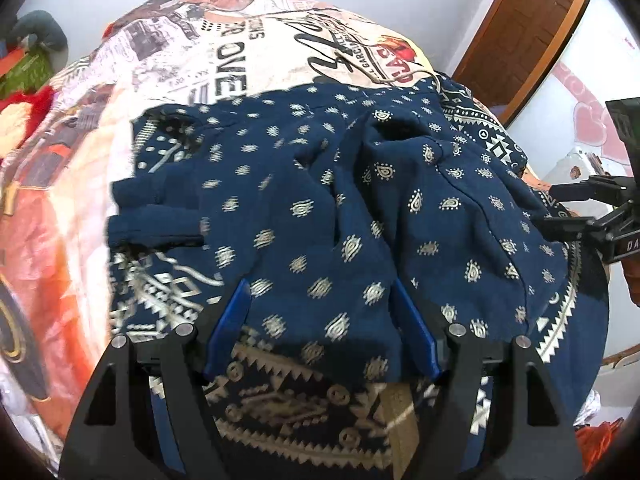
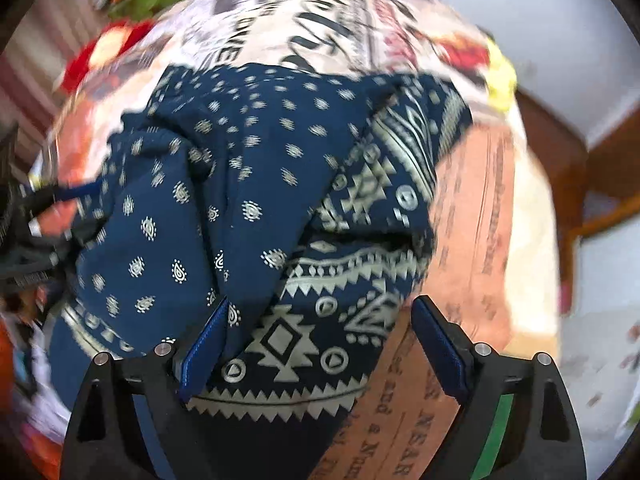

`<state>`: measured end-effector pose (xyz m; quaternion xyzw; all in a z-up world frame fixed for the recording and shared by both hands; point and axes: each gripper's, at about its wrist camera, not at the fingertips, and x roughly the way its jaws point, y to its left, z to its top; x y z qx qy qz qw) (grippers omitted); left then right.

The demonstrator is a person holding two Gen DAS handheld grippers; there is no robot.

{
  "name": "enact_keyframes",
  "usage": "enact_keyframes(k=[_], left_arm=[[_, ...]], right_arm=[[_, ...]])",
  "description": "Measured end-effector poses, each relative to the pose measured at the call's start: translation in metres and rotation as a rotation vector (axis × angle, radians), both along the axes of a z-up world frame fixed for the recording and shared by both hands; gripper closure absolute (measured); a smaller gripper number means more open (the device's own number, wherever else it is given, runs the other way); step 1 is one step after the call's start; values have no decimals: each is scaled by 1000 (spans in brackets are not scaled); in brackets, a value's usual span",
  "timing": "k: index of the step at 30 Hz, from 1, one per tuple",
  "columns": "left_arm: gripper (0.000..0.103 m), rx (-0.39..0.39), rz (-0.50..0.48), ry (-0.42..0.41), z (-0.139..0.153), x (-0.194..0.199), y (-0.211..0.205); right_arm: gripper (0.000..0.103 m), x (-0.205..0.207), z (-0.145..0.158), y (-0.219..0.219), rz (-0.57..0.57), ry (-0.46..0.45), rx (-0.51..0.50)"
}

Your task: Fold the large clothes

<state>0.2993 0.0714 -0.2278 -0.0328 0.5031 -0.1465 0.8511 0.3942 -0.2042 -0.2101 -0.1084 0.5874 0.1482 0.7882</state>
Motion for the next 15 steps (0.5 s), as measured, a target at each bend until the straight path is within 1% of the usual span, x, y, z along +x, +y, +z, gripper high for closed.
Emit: enact_keyframes(k=[2,4,9,12,15], left_arm=[[31,32,18,-25,11,-8,7],[31,49,53,-66,25,-20,21],[31,79,180,-115,44,-53,64],[31,79,246,-110,44,-76,92],[31,78,298,-82,35,-99,114]], right_arm=[[14,-3,6,-6,-24,-2,36],[14,-12,17,-10,-31,-34,57],[14,-47,45,-13,-30,-117,99],[14,-70,57,-18,-45,-138,159],[14,-91,62,-25,-62,-132,233]])
